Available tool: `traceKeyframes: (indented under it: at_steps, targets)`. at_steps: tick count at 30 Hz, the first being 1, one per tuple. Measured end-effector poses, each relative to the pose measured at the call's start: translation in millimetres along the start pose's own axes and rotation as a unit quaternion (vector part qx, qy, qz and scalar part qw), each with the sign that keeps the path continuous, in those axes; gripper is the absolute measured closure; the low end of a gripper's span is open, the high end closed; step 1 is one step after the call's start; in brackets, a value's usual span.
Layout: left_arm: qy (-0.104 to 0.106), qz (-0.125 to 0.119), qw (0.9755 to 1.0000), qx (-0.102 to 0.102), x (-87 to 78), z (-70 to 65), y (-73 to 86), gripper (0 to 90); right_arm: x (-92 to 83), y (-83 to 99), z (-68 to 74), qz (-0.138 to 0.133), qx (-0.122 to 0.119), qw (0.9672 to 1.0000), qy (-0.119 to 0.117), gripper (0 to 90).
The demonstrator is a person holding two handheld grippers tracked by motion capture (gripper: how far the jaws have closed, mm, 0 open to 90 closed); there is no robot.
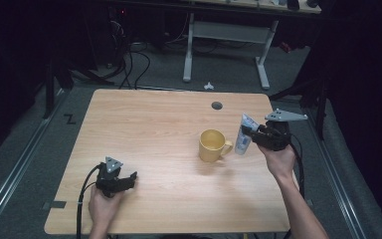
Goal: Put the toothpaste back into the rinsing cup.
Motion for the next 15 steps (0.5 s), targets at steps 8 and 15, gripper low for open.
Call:
traceKeyframes:
  at_steps: [8,15]
  targets:
    - [0.0,0.0,1.0,0.0,0.0,0.0,0.0,24.2,-0.8,-10.4,6.1,-0.007,-0.005,0.9999,-0.014,72.1]
    - [0.0,0.0,1.0,0.0,0.0,0.0,0.0,24.1,1.4,-18.8,12.2,-0.012,-0.007,0.9995,-0.027,72.1]
Point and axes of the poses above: each handheld gripper's, and its own axes: x roughly forward along the jaws, y roughly out of its underside, z roughly to its left, the point moved 7 cm from there along x, roughly forward along the jaws, and after that the axes turned 4 degrees about -y, right-handed, at the moved point
